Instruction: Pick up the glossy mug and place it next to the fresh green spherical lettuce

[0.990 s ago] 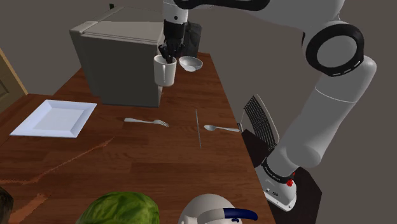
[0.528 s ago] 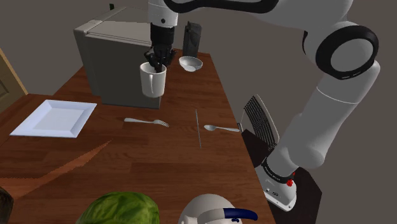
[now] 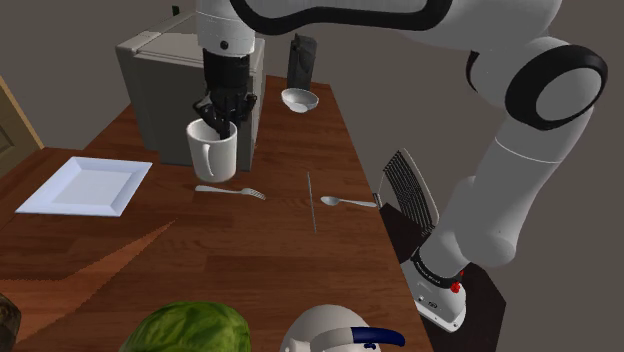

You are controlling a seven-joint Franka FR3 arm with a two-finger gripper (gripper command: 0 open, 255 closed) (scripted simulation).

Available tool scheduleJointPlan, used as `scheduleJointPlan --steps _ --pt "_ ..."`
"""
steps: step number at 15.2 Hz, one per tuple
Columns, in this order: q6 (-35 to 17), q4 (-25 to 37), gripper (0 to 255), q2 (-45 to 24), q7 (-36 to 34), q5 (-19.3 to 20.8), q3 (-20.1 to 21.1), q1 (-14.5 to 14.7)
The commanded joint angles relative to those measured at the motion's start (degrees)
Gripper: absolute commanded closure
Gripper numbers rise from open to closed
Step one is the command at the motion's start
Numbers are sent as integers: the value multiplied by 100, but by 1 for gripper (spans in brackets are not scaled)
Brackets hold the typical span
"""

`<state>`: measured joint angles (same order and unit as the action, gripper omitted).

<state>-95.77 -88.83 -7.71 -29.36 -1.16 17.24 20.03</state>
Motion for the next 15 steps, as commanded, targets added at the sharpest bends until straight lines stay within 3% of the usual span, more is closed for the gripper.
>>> scheduleJointPlan --steps 1,12,15 --pt "56 202 255 -139 -286 54 110 163" --pt "375 1592 255 -1224 -1820 551 606 1293" --pt "113 1270 255 -1162 -1804 526 598 1259"
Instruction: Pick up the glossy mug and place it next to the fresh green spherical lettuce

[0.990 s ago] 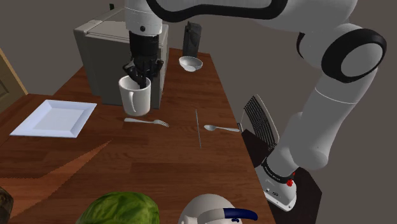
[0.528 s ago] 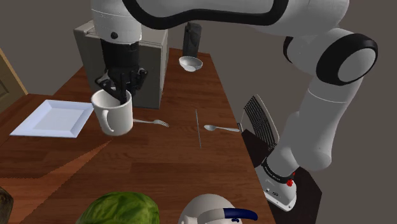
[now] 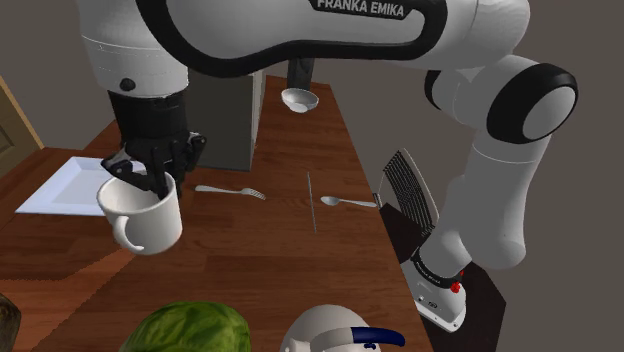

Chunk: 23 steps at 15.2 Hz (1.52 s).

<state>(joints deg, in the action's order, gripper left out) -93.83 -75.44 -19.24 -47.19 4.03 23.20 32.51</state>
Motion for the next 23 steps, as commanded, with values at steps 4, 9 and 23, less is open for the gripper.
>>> scheduleJointPlan --steps 4,9,23 --pt "-414 -453 255 43 -5 -13 -4 -28" --pt "-811 -874 255 68 8 -21 -13 -60" --pt "-1837 -1787 255 -57 3 37 -52 -90"
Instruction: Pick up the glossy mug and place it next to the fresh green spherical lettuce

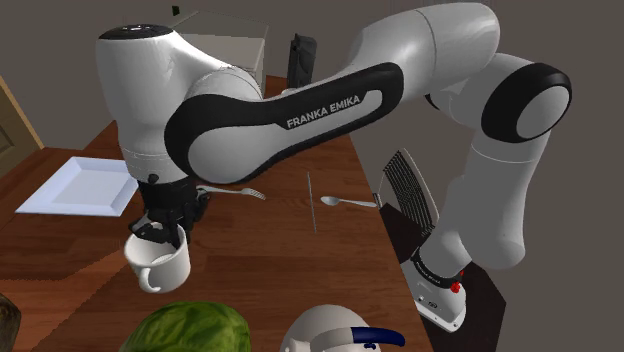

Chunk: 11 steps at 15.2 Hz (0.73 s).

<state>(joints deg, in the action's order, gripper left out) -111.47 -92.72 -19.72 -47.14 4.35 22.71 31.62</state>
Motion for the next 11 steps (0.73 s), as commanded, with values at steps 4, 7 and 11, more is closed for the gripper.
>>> scheduleJointPlan --steps 4,7,11 --pt "-348 -259 255 -91 -15 41 -20 3" --pt "-550 -393 255 -163 -27 73 -34 9" --pt "-814 -552 255 -276 -47 122 -57 21"
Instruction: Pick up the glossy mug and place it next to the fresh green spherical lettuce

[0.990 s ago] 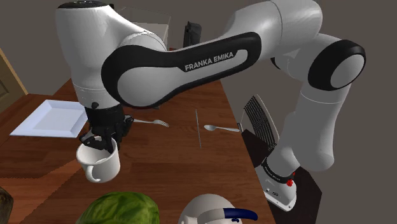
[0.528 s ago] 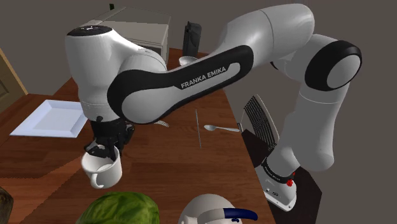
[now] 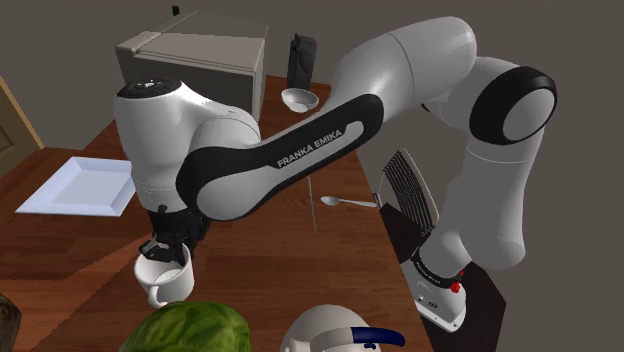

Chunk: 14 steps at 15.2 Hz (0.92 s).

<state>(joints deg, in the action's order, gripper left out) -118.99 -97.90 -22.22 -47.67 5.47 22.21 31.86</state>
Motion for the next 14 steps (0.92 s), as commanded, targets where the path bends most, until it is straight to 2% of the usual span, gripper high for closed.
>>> scheduleJointPlan --steps 1,10,11,14 --pt "-127 -69 255 -56 0 23 -13 1" --pt "-250 -135 255 -117 -12 50 -28 10" --pt "-248 -134 0 -116 -12 49 -28 10" --pt "-250 -137 0 -115 -10 49 -28 8"
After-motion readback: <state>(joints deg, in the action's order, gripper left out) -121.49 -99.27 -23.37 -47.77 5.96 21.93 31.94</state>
